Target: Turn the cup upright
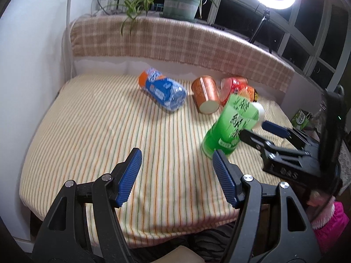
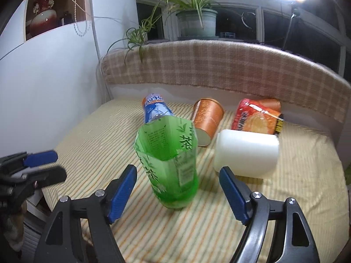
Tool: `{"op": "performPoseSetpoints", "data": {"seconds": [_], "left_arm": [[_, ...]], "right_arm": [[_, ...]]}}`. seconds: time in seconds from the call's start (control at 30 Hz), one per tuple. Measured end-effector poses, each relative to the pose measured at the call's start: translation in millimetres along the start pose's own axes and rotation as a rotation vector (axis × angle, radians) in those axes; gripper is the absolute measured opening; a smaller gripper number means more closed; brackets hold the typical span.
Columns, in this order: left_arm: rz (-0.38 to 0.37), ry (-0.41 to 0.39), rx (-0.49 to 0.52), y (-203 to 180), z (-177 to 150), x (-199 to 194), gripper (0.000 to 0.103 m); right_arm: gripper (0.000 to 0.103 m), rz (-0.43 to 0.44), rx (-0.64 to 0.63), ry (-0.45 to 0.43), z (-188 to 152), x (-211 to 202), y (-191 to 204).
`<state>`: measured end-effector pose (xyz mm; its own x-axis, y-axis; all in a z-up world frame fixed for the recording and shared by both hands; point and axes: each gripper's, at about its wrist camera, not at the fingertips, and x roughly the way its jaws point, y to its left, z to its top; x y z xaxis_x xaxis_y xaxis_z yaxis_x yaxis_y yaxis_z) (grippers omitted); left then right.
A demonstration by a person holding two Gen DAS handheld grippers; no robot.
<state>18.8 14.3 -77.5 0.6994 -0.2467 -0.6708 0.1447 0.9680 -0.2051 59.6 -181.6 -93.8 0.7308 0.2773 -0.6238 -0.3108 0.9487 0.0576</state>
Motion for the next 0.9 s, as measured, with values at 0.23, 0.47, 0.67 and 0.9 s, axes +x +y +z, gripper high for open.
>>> {"op": "performPoseSetpoints", "data": {"seconds": [0.23, 0.47, 0.67, 0.9], "left_arm": [[0.049, -0.132, 0.049, -13.3, 12.0, -17.6, 0.084], [0.104, -0.257, 0.099, -24.7, 19.3, -34.2, 0.087], [0.131, -0.302, 0.132, -30.8, 20.4, -39.3, 0.091], [0.147, -0.293, 0.145, -33.9, 20.6, -38.7, 0.092]], "right_arm": [[0.089, -0.083, 0.033, -0.061, -3.0, -36.9, -7.6], [0.096, -0.178, 0.104, -0.121, -2.8, -65.3, -22.6], [0.103, -0.273, 0.131, -0.186, -0.8, -84.6, -28.7], [0.103, -0.334, 0.129, -0.22, 1.9, -93.7, -29.9]]}}
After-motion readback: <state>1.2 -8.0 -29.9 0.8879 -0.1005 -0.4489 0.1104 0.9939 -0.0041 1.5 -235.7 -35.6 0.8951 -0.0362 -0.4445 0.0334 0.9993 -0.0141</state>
